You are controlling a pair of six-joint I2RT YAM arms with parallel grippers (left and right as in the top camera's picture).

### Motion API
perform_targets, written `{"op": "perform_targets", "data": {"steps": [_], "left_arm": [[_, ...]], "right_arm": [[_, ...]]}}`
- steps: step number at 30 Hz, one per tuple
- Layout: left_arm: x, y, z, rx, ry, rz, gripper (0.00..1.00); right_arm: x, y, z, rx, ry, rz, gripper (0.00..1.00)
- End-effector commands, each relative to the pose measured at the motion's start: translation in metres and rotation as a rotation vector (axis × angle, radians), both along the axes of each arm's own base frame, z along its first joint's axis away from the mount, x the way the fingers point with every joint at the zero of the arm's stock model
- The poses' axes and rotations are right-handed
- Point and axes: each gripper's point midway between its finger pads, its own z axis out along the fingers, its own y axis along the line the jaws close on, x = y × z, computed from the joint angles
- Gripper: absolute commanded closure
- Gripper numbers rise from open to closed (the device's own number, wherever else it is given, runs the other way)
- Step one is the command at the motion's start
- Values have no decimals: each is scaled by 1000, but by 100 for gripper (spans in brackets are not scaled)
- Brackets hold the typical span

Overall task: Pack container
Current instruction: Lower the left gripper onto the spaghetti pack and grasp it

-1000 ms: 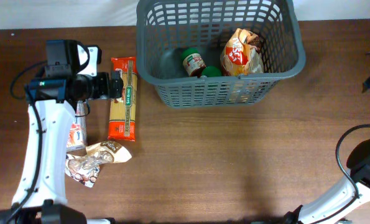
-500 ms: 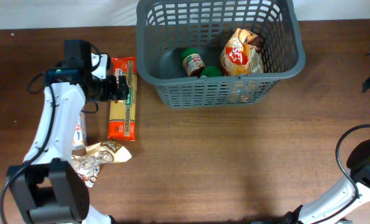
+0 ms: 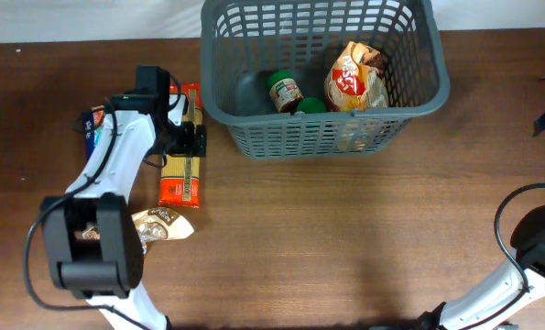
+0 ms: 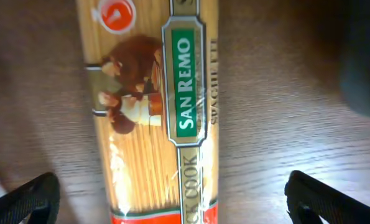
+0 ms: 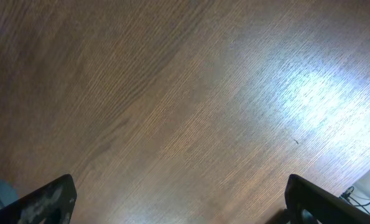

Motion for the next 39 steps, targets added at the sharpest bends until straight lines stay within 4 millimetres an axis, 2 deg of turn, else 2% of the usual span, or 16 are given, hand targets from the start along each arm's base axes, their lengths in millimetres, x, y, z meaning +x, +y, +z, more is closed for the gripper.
{"op": "perform_targets", "data": {"steps": [1, 5, 14, 21, 26, 35, 39], "left_arm": [[3, 2, -18, 11, 37, 14, 1], [7, 2, -28, 11, 40, 13, 1], [31, -1, -38, 6, -36, -31, 1], [44, 0, -36, 6, -86, -28, 1], [43, 0, -42, 5, -76, -23, 1], [29, 0, -72, 3, 23, -9, 1], [28, 0, -75, 4, 29, -9, 1]], "right_arm": [[-1, 0, 0, -1, 0, -10, 1], [-1, 0, 0, -1, 0, -10, 2], [-1, 0, 0, 0, 0, -10, 1], [-1, 0, 0, -1, 0, -10, 1], [-1, 0, 0, -1, 0, -10, 1], [-1, 0, 0, -1, 0, -10, 1], [-1, 0, 0, -1, 0, -10, 1]]}}
